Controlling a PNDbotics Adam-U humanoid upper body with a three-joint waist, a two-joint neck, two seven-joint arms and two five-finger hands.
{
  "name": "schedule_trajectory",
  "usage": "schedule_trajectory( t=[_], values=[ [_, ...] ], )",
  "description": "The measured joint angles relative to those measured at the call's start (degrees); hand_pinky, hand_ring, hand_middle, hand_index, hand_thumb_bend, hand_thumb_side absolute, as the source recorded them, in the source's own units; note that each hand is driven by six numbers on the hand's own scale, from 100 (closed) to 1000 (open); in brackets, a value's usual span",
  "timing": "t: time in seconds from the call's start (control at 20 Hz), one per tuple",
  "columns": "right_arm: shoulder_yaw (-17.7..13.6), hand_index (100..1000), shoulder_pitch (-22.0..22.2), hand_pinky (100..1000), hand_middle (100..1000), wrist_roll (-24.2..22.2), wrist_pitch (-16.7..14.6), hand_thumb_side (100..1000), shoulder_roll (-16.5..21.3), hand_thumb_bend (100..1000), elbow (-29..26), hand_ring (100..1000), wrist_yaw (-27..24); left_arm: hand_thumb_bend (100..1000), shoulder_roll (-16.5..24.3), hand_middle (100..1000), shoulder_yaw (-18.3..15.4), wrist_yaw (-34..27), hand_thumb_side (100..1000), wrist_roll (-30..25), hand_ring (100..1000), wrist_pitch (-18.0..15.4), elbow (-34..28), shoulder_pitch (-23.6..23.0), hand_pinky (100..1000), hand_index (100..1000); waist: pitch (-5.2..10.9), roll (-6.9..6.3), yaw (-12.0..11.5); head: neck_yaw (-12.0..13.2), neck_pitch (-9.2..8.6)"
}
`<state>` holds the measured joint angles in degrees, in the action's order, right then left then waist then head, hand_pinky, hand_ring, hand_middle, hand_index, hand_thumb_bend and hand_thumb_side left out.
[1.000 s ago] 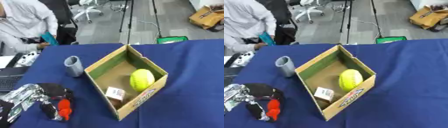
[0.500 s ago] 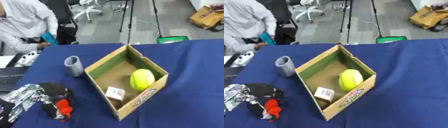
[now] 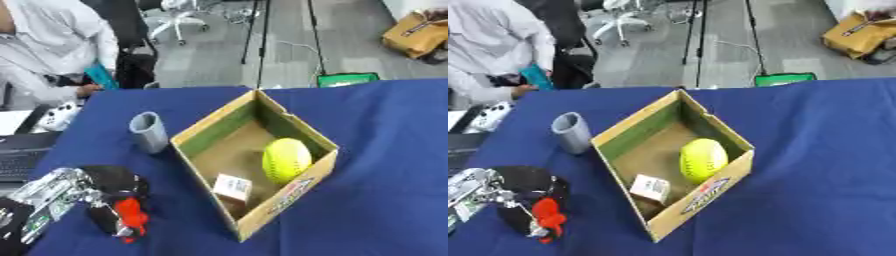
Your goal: Pick up objects on the table and place them in the box.
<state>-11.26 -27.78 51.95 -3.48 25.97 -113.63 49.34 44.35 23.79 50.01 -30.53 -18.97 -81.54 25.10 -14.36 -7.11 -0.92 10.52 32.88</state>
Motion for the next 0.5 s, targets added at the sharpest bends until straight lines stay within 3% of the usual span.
schedule_trajectory(
  t=[0.25, 0.5],
  values=[
    [0.0, 462, 0.0, 621, 353, 0.0, 0.0, 592, 0.0, 100, 0.0, 472, 0.0, 481, 0.0, 493, 0.0, 0.0, 511, 0.1, 464, 0.0, 0.0, 0.0, 164, 658, -0.10, 0.00, 0.1, 0.0, -0.18],
    [0.0, 462, -0.2, 620, 353, 0.0, -0.1, 593, 0.0, 100, 0.0, 472, 0.0, 572, 0.0, 503, 0.2, 0.4, 370, -0.2, 465, -0.2, 0.3, 0.1, 164, 647, -0.13, 0.00, 0.1, 0.4, -0.23]
  ],
)
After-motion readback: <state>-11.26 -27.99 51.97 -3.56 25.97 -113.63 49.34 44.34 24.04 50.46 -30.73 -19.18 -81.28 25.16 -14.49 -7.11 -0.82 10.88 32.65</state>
